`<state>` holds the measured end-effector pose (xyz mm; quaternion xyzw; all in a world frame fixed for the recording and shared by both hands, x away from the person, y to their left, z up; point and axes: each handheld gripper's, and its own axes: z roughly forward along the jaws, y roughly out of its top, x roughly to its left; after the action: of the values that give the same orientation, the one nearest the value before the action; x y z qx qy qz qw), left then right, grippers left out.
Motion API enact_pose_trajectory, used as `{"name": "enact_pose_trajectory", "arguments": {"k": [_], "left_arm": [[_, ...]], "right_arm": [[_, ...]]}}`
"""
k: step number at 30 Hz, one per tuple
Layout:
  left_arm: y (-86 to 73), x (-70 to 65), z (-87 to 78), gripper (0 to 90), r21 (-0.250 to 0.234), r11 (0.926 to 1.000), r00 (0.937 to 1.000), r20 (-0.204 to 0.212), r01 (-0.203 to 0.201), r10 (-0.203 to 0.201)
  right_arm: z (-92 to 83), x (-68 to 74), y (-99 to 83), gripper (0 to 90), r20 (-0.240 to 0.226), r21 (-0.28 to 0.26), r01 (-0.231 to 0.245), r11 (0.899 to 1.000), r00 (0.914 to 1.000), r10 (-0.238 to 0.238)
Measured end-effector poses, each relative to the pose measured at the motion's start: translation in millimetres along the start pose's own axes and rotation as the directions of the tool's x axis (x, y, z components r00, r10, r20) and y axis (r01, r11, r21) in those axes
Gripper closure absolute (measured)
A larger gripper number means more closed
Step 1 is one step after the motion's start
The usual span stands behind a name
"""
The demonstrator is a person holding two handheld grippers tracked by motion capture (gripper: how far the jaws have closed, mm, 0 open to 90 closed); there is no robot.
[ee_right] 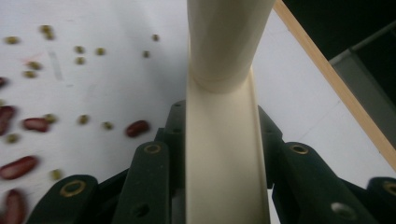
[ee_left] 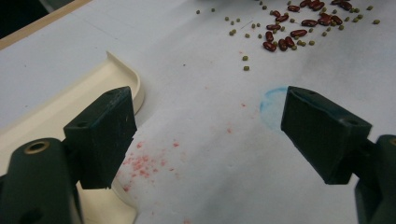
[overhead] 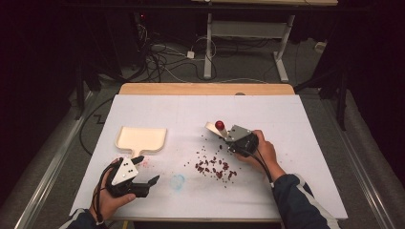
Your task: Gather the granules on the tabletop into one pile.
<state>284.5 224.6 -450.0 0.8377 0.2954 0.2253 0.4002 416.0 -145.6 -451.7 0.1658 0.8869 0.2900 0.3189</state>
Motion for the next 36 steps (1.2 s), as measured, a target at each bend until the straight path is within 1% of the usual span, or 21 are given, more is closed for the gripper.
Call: {"name": "enact_pose_trajectory", "arguments": {"k": [2,3,4,5,7,10,11,12,13,15,18,19,21,23,24,25,28,32,33,35,36], "left_arm": [[0.0,-0.9,0.9,17.1,0.009,0.9999,1.0,0.0,-0.006,0.006],[0.2,-2.0,1.3,17.1,0.016,0.9998,0.9999,0.001,-0.014,0.014],[0.2,-2.0,1.3,17.1,0.016,0.9998,0.9999,0.001,-0.014,0.014],[0.3,-2.6,1.4,17.1,0.019,0.9997,0.9998,0.001,-0.018,0.018],[0.6,-3.5,1.8,17.1,0.022,0.9994,0.9997,0.004,-0.025,0.024],[1.0,-4.0,4.1,17.1,0.031,0.9992,0.9996,0.011,-0.025,0.025],[1.2,-4.4,4.9,17.1,0.035,0.9989,0.9995,0.012,-0.029,0.029],[1.3,-5.1,5.5,17.1,0.038,0.9988,0.9994,0.013,-0.032,0.032],[1.4,-5.6,5.8,17.1,0.041,0.9984,0.9992,0.015,-0.038,0.037],[1.4,-6.3,5.9,17.1,0.045,0.998,0.9989,0.015,-0.045,0.044],[0.6,-5.8,4.8,17.1,0.045,0.9981,0.9991,0.015,-0.041,0.041],[0.5,-5.4,4.6,17.2,0.044,0.9982,0.9991,0.015,-0.04,0.039],[0.3,-5.2,4.4,17.1,0.044,0.9983,0.9992,0.014,-0.038,0.038],[0.4,-5.6,4.4,17.1,0.046,0.9981,0.9991,0.015,-0.041,0.04],[0.5,-5.9,4.5,17.1,0.047,0.998,0.999,0.016,-0.042,0.042],[0.5,-6.1,4.5,17.1,0.047,0.998,0.999,0.016,-0.043,0.042],[0.5,-6.0,4.8,17.2,0.049,0.998,0.999,0.016,-0.041,0.041],[0.4,-5.9,5.6,17.2,0.049,0.9981,0.9991,0.018,-0.038,0.037],[0.4,-5.9,5.8,17.1,0.05,0.998,0.9991,0.019,-0.038,0.037],[0.4,-5.7,6.4,17.1,0.053,0.9979,0.9991,0.021,-0.037,0.036],[0.5,-5.7,6.7,17.1,0.054,0.9979,0.9991,0.022,-0.037,0.036]], "right_arm": [[-5.5,7.0,-0.1,67.8,-0.016,-0.01,0.016,1.0,0.9997,-0.016],[-8.5,9.9,-0.1,67.8,-0.029,-0.015,0.015,1.0,0.9995,-0.015],[-8.5,9.9,-0.1,67.8,-0.029,-0.015,0.015,1.0,0.9995,-0.015],[-14.7,14.6,0.0,67.8,-0.054,-0.031,0.016,0.999,0.9984,-0.017],[-21.0,18.7,1.0,67.8,-0.083,-0.036,0.023,0.999,0.9962,-0.026],[-26.3,23.0,1.9,67.8,-0.095,-0.039,0.029,0.999,0.995,-0.033],[-30.1,26.9,2.0,67.8,-0.106,-0.037,0.042,0.998,0.9933,-0.045],[-30.1,26.9,2.0,67.8,-0.106,-0.037,0.042,0.998,0.9933,-0.045],[-33.0,30.3,2.0,67.8,-0.114,-0.039,0.042,0.998,0.9924,-0.047],[-34.4,31.5,2.1,67.8,-0.115,-0.041,0.041,0.998,0.9923,-0.046],[-39.9,32.9,3.5,67.9,-0.118,-0.044,0.042,0.998,0.9919,-0.047],[-42.2,32.6,4.0,67.9,-0.122,-0.047,0.045,0.998,0.9913,-0.05],[-46.6,31.9,4.8,67.9,-0.127,-0.061,0.03,0.998,0.9912,-0.038],[-51.0,29.9,5.7,67.9,-0.122,-0.067,0.036,0.997,0.9916,-0.044],[-54.3,27.2,7.0,67.9,-0.114,-0.08,0.023,0.997,0.993,-0.032],[-54.3,27.2,7.0,67.9,-0.114,-0.08,0.023,0.997,0.993,-0.032],[-56.7,21.0,9.0,67.9,-0.109,-0.097,0.001,0.995,0.994,-0.012],[-53.3,11.1,11.4,67.9,-0.084,-0.096,-0.01,0.995,0.9964,0.002],[-48.5,4.5,12.8,67.9,-0.066,-0.1,-0.023,0.995,0.9977,0.016],[-41.6,-2.2,15.8,67.8,-0.047,-0.097,-0.029,0.995,0.9986,0.024],[-41.6,-2.2,15.8,67.8,-0.047,-0.097,-0.029,0.995,0.9986,0.024]]}}
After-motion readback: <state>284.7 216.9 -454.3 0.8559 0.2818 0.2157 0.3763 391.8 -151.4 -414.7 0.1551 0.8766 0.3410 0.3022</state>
